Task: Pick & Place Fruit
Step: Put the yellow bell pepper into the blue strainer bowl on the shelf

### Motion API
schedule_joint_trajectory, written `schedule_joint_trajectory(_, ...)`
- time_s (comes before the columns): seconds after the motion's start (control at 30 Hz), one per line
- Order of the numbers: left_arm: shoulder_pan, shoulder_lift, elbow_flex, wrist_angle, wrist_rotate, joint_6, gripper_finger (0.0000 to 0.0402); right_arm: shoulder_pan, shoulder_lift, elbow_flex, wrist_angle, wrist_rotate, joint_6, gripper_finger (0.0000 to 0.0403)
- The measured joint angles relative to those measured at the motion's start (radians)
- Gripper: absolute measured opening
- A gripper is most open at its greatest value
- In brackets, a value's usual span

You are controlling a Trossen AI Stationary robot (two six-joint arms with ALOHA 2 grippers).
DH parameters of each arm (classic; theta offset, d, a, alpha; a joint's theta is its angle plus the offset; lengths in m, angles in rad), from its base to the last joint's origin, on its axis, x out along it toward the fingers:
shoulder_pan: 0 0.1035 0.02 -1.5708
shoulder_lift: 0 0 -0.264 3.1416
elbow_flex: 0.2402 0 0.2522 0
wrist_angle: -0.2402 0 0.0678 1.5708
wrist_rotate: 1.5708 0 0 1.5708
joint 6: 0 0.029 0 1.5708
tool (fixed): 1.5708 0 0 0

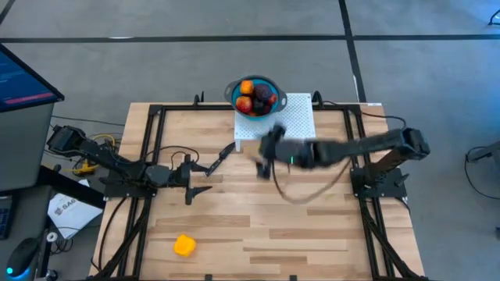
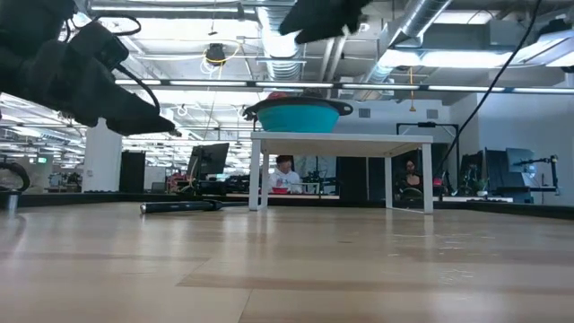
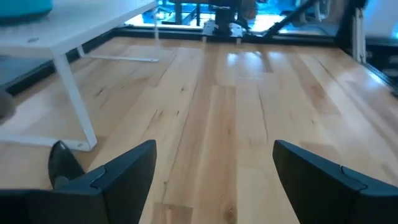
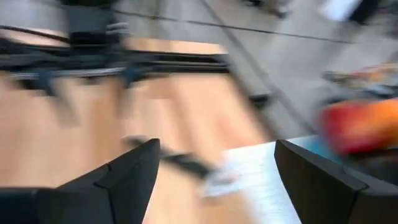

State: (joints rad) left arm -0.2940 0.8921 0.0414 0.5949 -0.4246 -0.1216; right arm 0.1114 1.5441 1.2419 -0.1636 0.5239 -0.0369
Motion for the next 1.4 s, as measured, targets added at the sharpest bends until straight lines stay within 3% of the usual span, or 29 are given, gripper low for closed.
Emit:
schedule_joint_trajectory(0.1,-0.035,0.000,0.010,-0.010,0.032,0.046,0.0314,0.111,0.032,-0.167,0.245,-0.002,0.142,0.0308)
schedule_joint_trajectory(0.23,-0.138,0.000,0.092,-0.104,0.057,0.068,0.0314,0.220,0.141,-0.344,0.704,0.031,0.293,0.0306)
schedule_joint_trajectory(0.33,-0.237,0.016,0.201,-0.286,0.056,0.090,0.0314,0.269,0.264,-0.395,0.993,0.119,0.323,0.0306)
schedule_joint_trajectory(0.47,-0.374,0.067,0.350,-0.520,0.091,0.090,0.0314,0.282,0.405,-0.398,1.180,0.177,0.332,0.0306)
schedule_joint_trajectory(0.57,-0.476,0.103,0.431,-0.632,0.187,0.062,0.0314,0.270,0.473,-0.398,1.259,0.181,0.356,0.0306)
schedule_joint_trajectory(0.7,-0.601,0.145,0.481,-0.628,0.222,-0.079,0.0314,0.249,0.506,-0.397,1.283,0.179,0.403,0.0306)
schedule_joint_trajectory(0.8,-0.690,0.189,0.482,-0.634,0.182,-0.164,0.0314,0.239,0.504,-0.397,1.285,0.177,0.405,0.0306)
schedule_joint_trajectory(0.9,-0.755,0.245,0.482,-0.633,0.072,-0.180,0.0314,0.239,0.505,-0.398,1.312,0.176,0.397,0.0306)
schedule_joint_trajectory(1.03,-0.783,0.317,0.481,-0.633,-0.044,-0.220,0.0314,0.240,0.503,-0.397,1.326,0.172,0.403,0.0306)
schedule_joint_trajectory(1.23,-0.783,0.385,0.481,-0.631,-0.048,-0.362,0.0314,0.240,0.504,-0.395,1.342,0.172,0.413,0.0306)
schedule_joint_trajectory(1.4,-0.783,0.405,0.472,-0.627,-0.037,-0.379,0.0314,0.241,0.504,-0.380,1.343,0.170,0.423,0.0306)
